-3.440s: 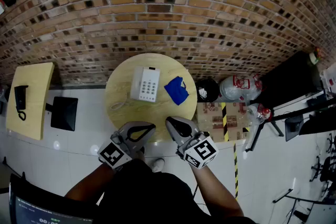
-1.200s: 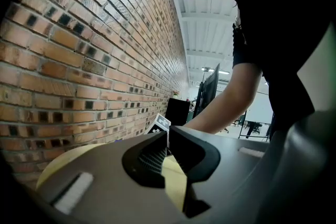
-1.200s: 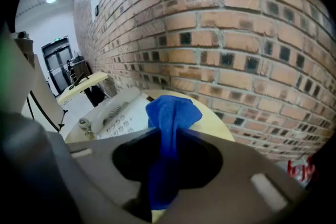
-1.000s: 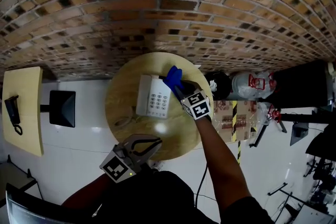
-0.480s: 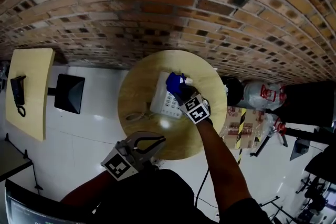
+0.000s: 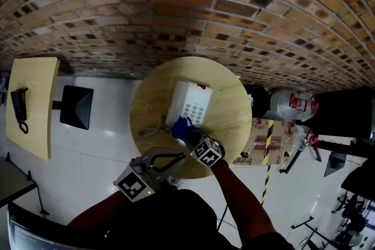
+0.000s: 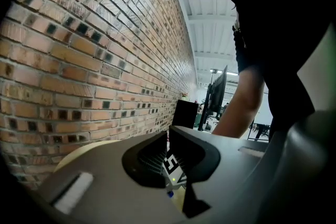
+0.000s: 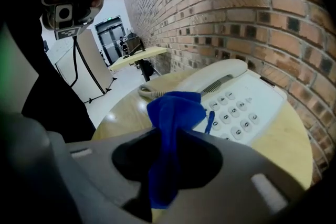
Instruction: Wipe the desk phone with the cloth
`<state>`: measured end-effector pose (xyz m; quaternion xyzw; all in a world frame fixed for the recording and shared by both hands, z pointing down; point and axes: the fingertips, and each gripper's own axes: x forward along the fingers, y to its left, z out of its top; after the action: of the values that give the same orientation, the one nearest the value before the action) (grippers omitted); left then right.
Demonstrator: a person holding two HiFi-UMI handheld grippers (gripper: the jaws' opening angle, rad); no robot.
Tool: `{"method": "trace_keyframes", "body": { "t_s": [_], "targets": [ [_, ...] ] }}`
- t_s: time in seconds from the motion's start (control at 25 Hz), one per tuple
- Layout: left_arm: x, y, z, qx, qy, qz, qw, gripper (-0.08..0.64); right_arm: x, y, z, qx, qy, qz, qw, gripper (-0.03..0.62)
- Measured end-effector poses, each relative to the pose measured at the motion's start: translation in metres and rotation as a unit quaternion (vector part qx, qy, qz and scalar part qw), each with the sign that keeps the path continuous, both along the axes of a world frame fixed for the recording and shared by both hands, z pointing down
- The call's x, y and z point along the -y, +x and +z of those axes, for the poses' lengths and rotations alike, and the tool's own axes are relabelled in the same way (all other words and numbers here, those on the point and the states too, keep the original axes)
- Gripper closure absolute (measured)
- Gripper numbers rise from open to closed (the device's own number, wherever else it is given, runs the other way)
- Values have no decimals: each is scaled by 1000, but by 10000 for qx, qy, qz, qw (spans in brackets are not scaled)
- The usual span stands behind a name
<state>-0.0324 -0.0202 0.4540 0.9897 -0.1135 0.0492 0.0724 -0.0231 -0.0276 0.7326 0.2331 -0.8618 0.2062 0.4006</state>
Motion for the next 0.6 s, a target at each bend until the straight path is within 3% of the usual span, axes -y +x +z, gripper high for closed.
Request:
{"method": "trace_keyframes", "body": {
  "t_s": [0.2, 0.44, 0.6],
  "targets": [
    [-3, 2, 0, 3, -42, -9, 10000, 546, 35, 13, -21, 184, 359, 366, 9985, 503],
    [0, -7, -2, -22, -14, -158, 9999, 546, 153, 34, -65, 339, 1046, 975, 9891, 503],
    [6, -19, -3, -47, 14, -307, 9995, 546, 210, 23, -70, 128, 1198, 866, 9889, 503]
  ]
}}
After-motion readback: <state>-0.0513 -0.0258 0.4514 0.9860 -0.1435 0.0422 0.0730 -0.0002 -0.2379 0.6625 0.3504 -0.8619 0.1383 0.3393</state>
